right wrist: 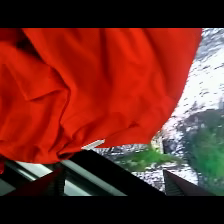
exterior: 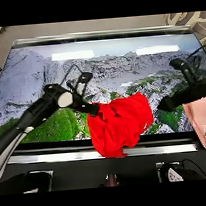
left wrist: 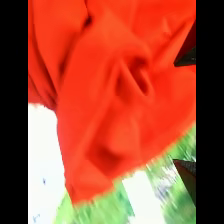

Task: Fold the shirts.

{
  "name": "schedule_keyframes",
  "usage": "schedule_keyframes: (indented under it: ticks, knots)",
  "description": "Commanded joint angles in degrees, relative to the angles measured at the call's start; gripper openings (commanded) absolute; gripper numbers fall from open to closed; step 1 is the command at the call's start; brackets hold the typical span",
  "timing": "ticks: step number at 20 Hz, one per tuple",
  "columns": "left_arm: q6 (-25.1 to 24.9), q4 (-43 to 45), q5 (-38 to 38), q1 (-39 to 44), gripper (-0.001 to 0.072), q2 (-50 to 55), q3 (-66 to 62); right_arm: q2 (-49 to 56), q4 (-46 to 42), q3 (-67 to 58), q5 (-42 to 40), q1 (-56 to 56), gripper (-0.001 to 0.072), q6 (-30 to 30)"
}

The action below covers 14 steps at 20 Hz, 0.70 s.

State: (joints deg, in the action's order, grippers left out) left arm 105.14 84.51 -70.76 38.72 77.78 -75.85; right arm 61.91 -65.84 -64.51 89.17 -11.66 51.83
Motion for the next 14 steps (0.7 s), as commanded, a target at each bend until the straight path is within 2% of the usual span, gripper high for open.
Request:
schedule_keyframes:
  ticks: [1,3,7,9,13,14]
  knots:
    - [-3.17,0.00,-7.85,-5.22,0.0675,-5.95,6.62,0.33,3.32,9.57,0.92,0.13,0.0651,-2.03]
    - [-3.15,-5.90,-5.31,-4.85,0.0673,-7.67,15.74,0.04,5.77,14.14,0.72,0.15,0.0674,-3.76]
    - [-3.17,-22.71,9.84,0.44,0.0672,-7.61,30.91,-1.79,6.25,21.97,-2.56,0.15,0.0689,-4.57]
    - [-3.17,-25.66,14.58,3.82,0.0671,-6.45,33.75,-1.79,6.27,25.07,-2.75,0.15,0.0689,-4.83]
    - [-3.19,-29.66,19.37,8.28,0.0671,-1.70,34.16,-1.79,6.73,30.38,-5.03,0.15,0.0690,-6.05]
    - [-3.19,-30.56,21.38,9.05,0.0642,-1.16,34.16,-1.79,6.73,31.47,-5.60,0.15,0.0690,-6.08]
